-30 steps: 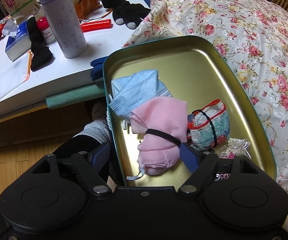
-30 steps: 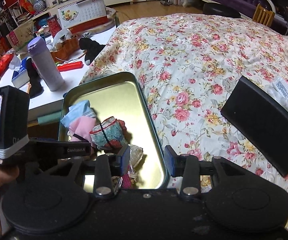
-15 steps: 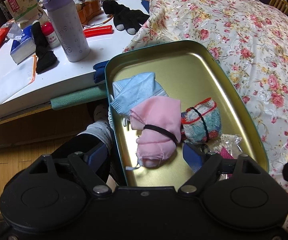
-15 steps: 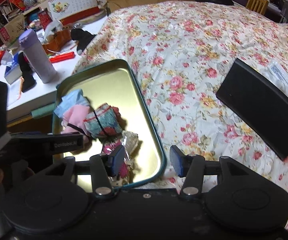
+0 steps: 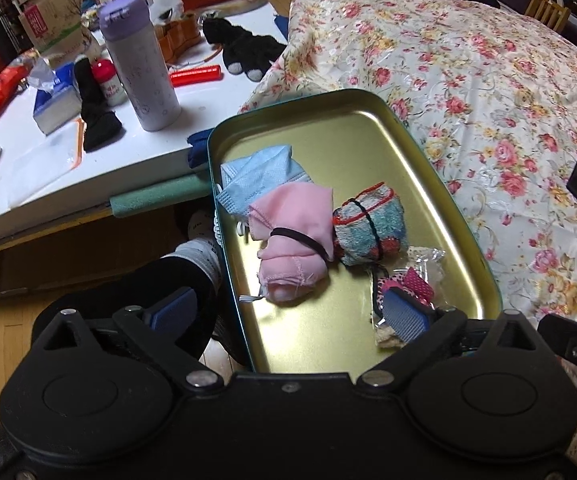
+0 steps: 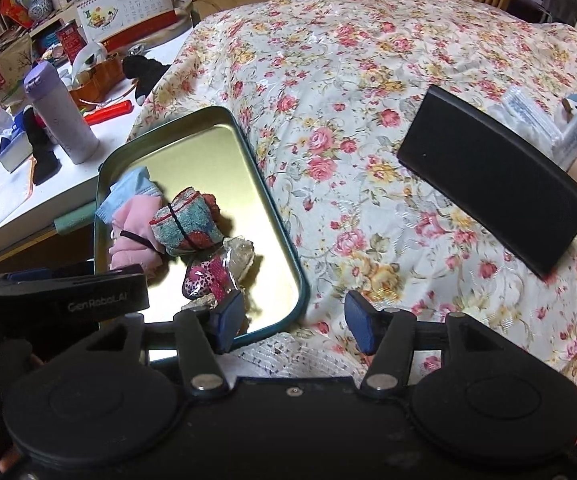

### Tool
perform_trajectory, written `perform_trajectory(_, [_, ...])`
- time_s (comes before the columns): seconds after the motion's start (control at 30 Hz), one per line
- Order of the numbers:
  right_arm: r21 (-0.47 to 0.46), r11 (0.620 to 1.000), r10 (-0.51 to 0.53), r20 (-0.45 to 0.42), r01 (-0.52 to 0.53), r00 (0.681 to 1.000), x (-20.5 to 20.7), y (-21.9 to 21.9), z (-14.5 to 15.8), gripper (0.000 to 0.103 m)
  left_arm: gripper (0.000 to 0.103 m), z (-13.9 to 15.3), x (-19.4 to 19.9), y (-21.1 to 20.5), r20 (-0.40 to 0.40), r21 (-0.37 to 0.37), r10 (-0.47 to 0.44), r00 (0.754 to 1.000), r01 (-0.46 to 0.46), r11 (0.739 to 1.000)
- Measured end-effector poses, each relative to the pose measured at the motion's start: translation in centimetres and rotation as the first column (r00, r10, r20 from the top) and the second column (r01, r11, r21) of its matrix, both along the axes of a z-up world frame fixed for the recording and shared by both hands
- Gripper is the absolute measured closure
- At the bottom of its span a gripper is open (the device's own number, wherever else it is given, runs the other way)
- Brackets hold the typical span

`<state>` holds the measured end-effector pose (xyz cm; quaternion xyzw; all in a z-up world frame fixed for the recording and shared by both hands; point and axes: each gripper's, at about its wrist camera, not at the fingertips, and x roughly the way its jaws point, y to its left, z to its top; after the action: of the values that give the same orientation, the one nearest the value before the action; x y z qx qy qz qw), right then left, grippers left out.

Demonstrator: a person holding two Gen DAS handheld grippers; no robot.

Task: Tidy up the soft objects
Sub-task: 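Withdraw both tools upward from the gold tray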

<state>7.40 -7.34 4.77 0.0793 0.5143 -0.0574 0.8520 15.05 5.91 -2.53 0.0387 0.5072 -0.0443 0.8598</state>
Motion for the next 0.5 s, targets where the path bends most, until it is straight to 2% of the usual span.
perform_trajectory(0.5, [0.022, 0.998, -0.052, 0.032, 0.051, 0.998, -2.7, -2.0, 0.9, 0.046, 0.003, 2.6, -2.8, -0.9, 0.01, -0.019, -0.014, 1.0, 0.014, 1.0])
